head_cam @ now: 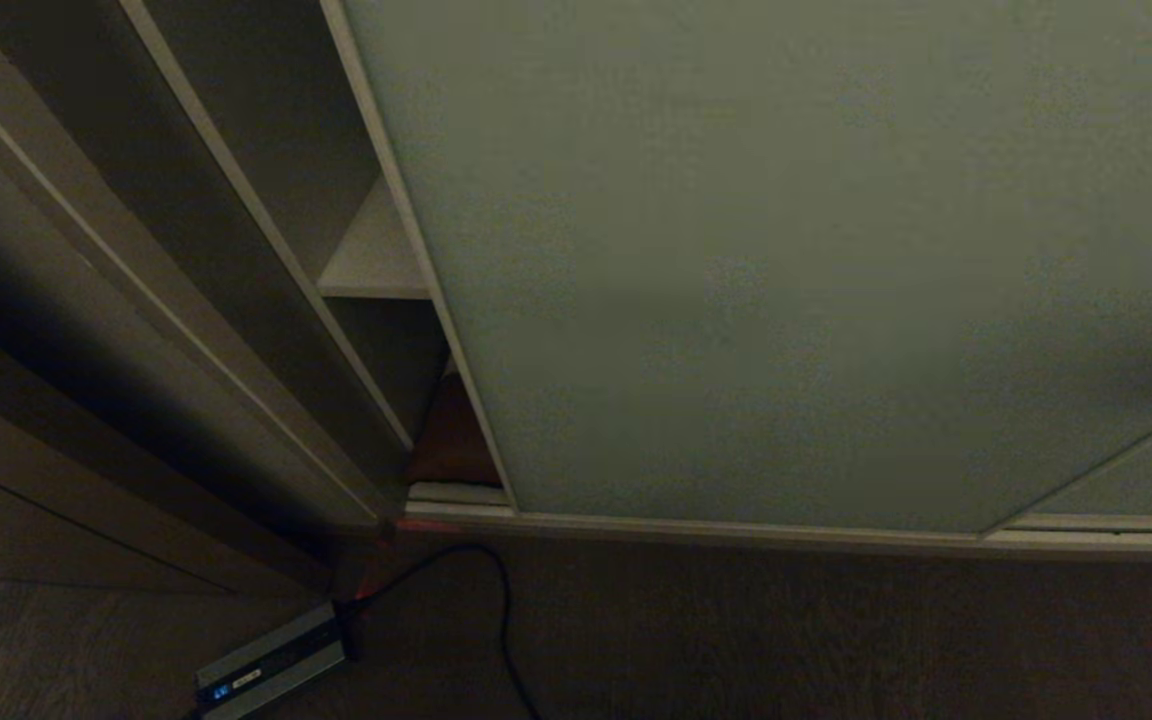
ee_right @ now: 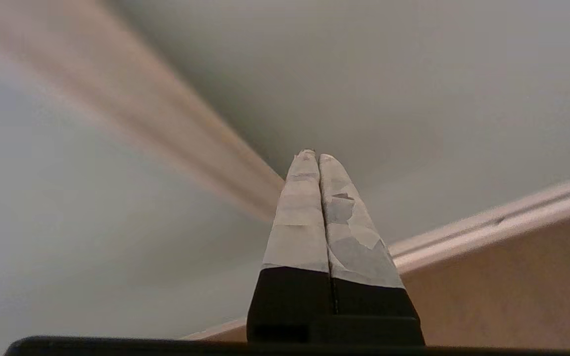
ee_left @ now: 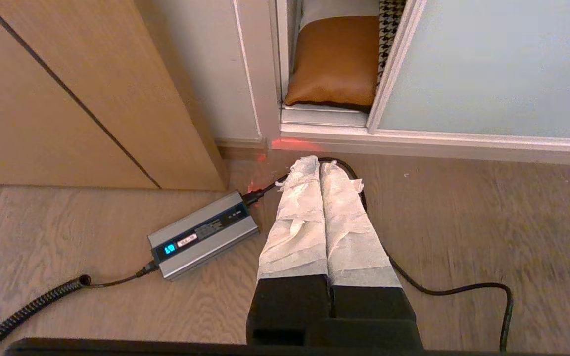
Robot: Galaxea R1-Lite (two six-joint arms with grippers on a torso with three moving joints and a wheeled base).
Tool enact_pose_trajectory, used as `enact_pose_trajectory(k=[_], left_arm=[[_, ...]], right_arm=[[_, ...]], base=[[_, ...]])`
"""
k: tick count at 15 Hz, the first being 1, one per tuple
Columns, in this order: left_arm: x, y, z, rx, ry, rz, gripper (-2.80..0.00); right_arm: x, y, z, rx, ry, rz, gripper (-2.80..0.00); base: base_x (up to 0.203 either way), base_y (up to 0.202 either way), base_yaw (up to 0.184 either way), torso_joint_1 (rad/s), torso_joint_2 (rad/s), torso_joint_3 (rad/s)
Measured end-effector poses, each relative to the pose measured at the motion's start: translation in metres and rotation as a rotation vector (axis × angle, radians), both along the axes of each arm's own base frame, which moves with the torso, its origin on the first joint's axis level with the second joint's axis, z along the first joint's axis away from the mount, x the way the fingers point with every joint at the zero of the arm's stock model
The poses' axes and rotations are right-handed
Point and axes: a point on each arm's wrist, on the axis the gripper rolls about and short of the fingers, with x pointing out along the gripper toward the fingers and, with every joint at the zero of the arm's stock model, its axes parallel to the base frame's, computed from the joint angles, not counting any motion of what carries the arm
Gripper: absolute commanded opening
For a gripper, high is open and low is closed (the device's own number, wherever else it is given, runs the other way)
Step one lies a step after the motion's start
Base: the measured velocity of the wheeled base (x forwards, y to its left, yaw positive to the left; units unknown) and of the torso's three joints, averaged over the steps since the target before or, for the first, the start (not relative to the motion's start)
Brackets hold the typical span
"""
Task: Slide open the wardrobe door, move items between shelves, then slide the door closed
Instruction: Close the door
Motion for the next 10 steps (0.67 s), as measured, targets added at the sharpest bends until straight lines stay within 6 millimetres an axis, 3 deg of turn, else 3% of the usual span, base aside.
enact_pose_trajectory(k=[4, 10], left_arm=[[0.0, 0.0, 0.0, 0.0, 0.0, 0.0, -2.8], [0.0, 0.0, 0.0, 0.001, 0.0, 0.0, -2.8]], right_arm=[[0.024, -0.007, -0.015, 0.076, 0.026, 0.034, -2.8], [0.04, -0.007, -0.028, 0.095, 0.041, 0.067, -2.8]], base=[[0.0, 0.0, 0.0, 0.0, 0.0, 0.0], [0.0, 0.0, 0.0, 0.0, 0.0, 0.0]])
